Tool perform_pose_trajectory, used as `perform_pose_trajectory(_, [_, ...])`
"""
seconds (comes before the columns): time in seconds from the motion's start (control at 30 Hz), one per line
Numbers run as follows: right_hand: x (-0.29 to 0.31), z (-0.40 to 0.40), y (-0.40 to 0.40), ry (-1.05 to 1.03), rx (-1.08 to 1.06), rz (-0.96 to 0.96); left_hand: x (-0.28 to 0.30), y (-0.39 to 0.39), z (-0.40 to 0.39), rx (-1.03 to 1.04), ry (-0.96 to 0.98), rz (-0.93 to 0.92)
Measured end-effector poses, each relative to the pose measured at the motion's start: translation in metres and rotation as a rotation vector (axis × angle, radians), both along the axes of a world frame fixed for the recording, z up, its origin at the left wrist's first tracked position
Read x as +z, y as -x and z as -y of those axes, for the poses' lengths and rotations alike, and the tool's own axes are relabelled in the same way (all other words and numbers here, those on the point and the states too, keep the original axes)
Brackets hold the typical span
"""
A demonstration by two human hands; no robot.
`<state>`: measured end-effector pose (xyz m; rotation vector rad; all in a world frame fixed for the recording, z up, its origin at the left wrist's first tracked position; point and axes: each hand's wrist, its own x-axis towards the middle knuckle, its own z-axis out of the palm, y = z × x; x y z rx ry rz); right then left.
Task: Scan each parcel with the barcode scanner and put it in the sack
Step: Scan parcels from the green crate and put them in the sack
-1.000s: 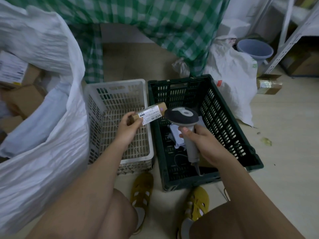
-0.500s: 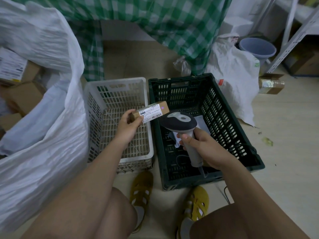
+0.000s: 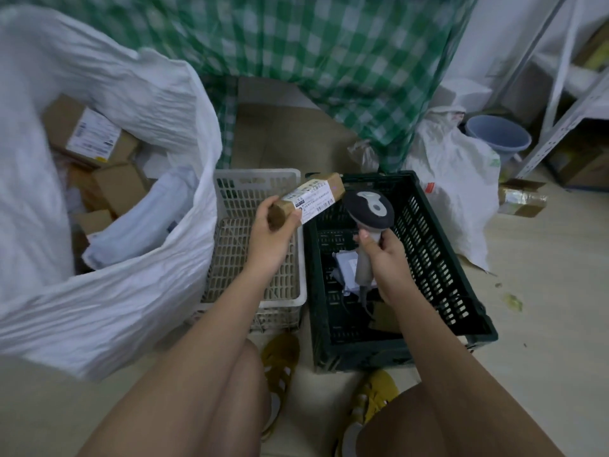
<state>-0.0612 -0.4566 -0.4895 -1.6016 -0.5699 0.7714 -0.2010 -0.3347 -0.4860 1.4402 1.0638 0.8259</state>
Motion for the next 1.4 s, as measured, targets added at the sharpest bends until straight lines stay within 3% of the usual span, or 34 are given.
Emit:
perform_pose_trajectory(0.37, [0.126, -0.066, 0.073, -0.196, 0.129, 0.099, 0.132, 0.093, -0.036, 0.207, -0.318, 0.234])
perform_pose_trajectory(0.47, [0.143, -0.088, 0.098, -0.199, 0.169, 0.141, 0.144, 0.132, -0.064, 0.332, -0.400, 0.120])
perform_pose_trajectory(0.57, [0.148, -0.100, 0.112, -0.196, 0.198, 0.147, 0.136, 0.166, -0.095, 0.448, -0.372, -0.208])
perform_pose_trajectory(0.67, [0.137, -0.101, 0.112, -0.149, 0.203, 0.143, 0.120, 0.189, -0.114, 0.300, -0.093, -0.700])
perform_pose_trajectory(0.7, [0.131, -0.098, 0.109, -0.128, 0.200, 0.137, 0.115, 0.190, -0.116, 0.261, -0.043, -0.760])
perform_pose_trajectory(0.77, [0.118, -0.091, 0.096, -0.081, 0.191, 0.124, 0.116, 0.180, -0.112, 0.244, -0.134, -0.711])
perform_pose_trajectory(0.9, [0.089, -0.064, 0.058, 0.032, 0.152, 0.097, 0.133, 0.131, -0.087, 0.174, -0.490, -0.479])
perform_pose_trajectory(1.07, [0.051, -0.010, 0.004, 0.100, -0.016, 0.051, 0.137, 0.039, -0.033, -0.062, -0.600, -0.253])
perform_pose_trajectory(1.2, [0.016, 0.034, -0.038, 0.099, -0.195, -0.011, 0.098, -0.036, 0.000, -0.293, -0.438, -0.306])
perform_pose_trajectory(1.4, [-0.050, 0.064, -0.092, 0.107, -0.371, -0.109, -0.020, -0.122, 0.024, -0.573, -0.208, -0.521])
